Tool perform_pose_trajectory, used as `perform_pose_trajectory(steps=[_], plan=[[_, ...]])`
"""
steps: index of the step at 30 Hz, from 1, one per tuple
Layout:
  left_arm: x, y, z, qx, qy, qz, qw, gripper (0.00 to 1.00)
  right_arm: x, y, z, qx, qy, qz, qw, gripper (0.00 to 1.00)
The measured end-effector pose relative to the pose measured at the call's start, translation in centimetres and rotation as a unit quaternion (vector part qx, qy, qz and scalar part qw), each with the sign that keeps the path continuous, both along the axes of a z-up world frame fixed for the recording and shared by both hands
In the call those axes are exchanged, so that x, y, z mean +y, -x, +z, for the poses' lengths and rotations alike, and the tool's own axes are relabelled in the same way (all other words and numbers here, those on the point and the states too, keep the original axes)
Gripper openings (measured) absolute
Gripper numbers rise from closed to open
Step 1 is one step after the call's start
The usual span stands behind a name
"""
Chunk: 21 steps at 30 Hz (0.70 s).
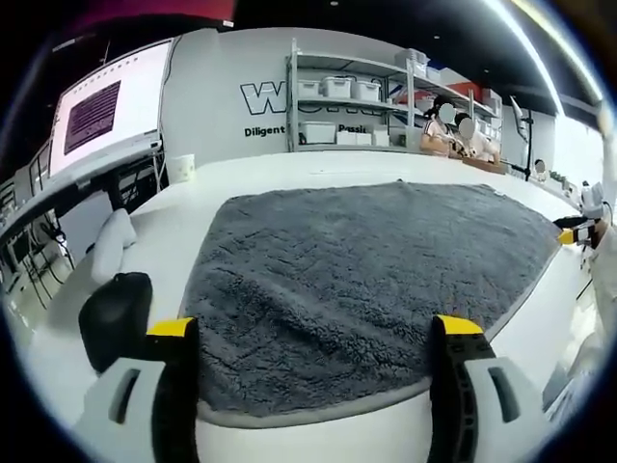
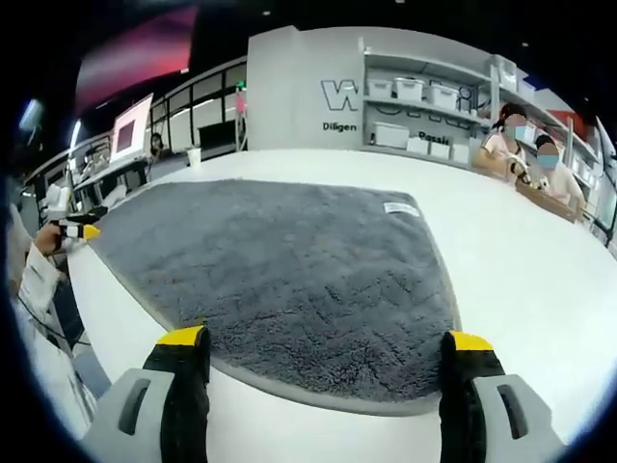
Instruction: Open the folded towel by lifting each exposed corner and separating the folded layers until the towel lies flat within the target outline without major curled edges
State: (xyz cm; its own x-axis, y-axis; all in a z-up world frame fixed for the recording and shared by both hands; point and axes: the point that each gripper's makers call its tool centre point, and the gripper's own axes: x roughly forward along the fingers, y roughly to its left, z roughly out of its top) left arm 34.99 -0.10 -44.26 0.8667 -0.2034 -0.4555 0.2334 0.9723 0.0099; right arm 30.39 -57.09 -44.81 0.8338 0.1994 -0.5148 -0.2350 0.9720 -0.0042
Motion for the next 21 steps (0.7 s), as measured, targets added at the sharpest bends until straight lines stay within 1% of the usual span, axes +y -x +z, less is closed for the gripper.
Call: perform_pose_trajectory(steps=[6,11,18,21], plan=[[0.0,0.13,0.02,-0.006,0.002,-0.004,1.0,0.99,0.0,0.05,-0.01,0.0,0.001,0.0,1.0,1.0],[0.02,0.04,0.07,0.007,-0.002,-0.013,0.9999,0.99,0.06,-0.07,0.0,0.018,0.004,0.002,0.9998,1.0],[0.0,0.14,0.05,0.011,-0.004,-0.018,0.9998,0.99,0.0,0.15,-0.07,0.028,0.006,0.003,0.9996,1.0],[-0.01,0.18,0.05,0.008,-0.003,-0.018,0.9998,0.99,0.05,0.15,-0.12,0.031,0.008,0.0,0.9995,0.99]])
